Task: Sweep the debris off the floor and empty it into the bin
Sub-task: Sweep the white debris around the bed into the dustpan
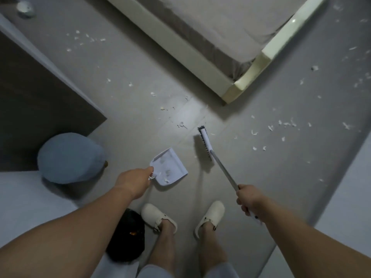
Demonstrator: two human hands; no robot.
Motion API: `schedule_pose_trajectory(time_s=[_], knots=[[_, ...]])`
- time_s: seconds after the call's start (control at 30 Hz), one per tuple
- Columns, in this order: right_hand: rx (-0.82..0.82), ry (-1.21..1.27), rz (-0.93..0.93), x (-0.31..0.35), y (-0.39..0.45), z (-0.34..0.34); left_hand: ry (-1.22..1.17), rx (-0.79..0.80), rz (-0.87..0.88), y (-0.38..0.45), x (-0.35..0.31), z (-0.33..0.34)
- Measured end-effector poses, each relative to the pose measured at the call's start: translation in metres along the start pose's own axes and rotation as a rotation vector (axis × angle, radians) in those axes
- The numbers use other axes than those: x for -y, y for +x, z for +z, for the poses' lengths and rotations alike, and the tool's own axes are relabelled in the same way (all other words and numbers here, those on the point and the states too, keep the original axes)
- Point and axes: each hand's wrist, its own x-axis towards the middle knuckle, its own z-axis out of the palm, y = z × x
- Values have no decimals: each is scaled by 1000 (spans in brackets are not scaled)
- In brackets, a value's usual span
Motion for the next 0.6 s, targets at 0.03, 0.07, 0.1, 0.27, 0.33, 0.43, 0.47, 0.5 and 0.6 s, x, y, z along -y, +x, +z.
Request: schedule_pose_trajectory(time_s=[0.03,0.07,0.1,0.27,0.33,0.43,0.47,0.5,0.6], knots=[[-3,1,13,-10,5,-4,6,15,7,9,-10,3],[-9,-14,15,-14,10,-6,11,37,4,13,-16,5],[-11,-33,16,-18,16,-8,13,61,1,19,-23,10],[91,-153,23,-6,35,4,-5,58,31,33,-53,30],[153,-204,-7,0,41,16,2,35,23,38,-61,30],[300,-340,-54,3,41,31,29,31,8,41,-70,29],[324,-355,-58,4,37,31,37,32,8,41,-71,30],[335,-320,-70,4,34,28,39,27,7,42,-74,30],[369,-235,-114,-12,27,9,30,20,0,45,-74,26]])
